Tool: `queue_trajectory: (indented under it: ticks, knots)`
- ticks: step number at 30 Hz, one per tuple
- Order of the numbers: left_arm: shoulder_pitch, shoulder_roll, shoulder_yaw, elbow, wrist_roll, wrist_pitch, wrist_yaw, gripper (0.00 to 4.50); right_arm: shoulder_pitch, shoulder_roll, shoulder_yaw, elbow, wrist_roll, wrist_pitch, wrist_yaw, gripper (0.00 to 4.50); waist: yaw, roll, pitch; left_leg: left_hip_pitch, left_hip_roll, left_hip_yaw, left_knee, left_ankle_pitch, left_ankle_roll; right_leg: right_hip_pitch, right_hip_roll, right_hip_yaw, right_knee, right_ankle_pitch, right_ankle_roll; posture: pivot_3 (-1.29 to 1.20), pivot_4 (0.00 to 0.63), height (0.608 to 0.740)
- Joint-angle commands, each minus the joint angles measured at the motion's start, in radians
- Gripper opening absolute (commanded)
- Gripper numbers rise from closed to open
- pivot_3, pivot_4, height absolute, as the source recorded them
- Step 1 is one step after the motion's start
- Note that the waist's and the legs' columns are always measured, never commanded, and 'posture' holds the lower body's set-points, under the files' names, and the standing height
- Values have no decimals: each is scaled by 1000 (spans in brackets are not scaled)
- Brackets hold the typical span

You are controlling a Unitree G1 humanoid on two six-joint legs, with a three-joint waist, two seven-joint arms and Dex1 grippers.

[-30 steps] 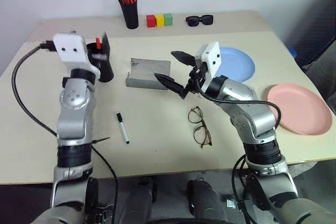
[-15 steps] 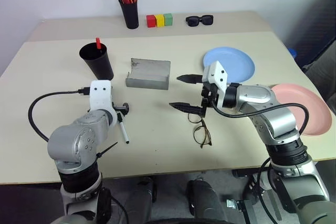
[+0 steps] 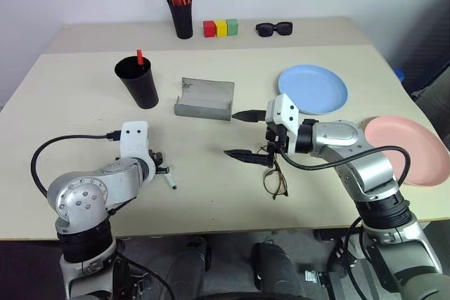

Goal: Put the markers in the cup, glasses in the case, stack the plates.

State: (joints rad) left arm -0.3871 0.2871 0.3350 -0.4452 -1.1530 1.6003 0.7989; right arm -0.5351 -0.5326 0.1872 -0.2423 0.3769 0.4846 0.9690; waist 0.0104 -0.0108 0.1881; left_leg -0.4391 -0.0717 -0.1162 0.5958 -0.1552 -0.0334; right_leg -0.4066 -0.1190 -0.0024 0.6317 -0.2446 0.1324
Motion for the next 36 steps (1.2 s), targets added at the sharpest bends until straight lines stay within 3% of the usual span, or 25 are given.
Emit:
queue_trajectory:
  ticks: [1,4,8,10,12,16,21,24,29,36]
  knots:
    - [-19,-14,3,36,-143,14,94,17,-4,4,-3,-45,9,-4,-2,4500,4,0,0,0,0,0,0,0,0,0,0,0,-1,0,0,0,150,740]
    - [-78,-4,40,-54,-127,-61,22,17,-10,9,1,-38,5,-8,-3,4500,3,-2,1,0,-1,1,1,0,0,1,0,0,-1,0,-1,0,150,740]
    - [-91,233,-64,-227,19,-253,-347,17,-36,52,-16,-4,6,-22,-39,4500,-8,-2,1,-3,1,4,-1,1,-1,-3,2,0,-1,0,-3,0,150,740]
    - [-73,273,-49,-239,67,-382,-486,17,-56,95,-33,24,4,-27,-87,4500,-14,1,0,-1,1,6,-4,1,-1,-3,1,2,-2,0,-3,0,150,740]
    - [-85,305,-47,-224,191,-551,-587,17,-80,143,-42,66,-16,-32,-152,4500,-19,0,0,-1,1,6,-4,1,-1,-3,1,2,-2,0,-3,0,150,740]
    - [-165,326,-127,-64,501,-810,-614,17,-103,218,-36,131,-73,-68,-261,4500,-17,0,0,-1,1,6,-4,1,-1,-3,2,2,-3,0,-4,0,150,740]
    - [-323,246,-260,295,841,-1175,-614,17,-129,312,-25,177,-114,-86,-366,4500,-7,0,0,-2,0,6,-4,1,-1,-3,2,2,-3,0,-3,0,150,740]
    - [-378,200,-282,457,956,-1335,-626,17,-136,347,-25,177,-118,-83,-389,4500,-7,0,0,-2,0,6,-4,1,-1,-3,2,1,-3,2,0,0,150,740]
    - [-441,141,-262,725,1076,-1586,-590,17,-112,380,-9,128,-122,-69,-420,4500,-15,0,0,-2,0,6,-5,1,-1,-5,2,1,-1,2,1,0,150,740]
    - [-508,99,-219,973,1131,-1841,-566,17,-50,396,16,49,-116,-25,-448,4500,-23,0,0,-2,0,5,-4,1,-1,-5,2,0,-1,2,1,0,150,740]
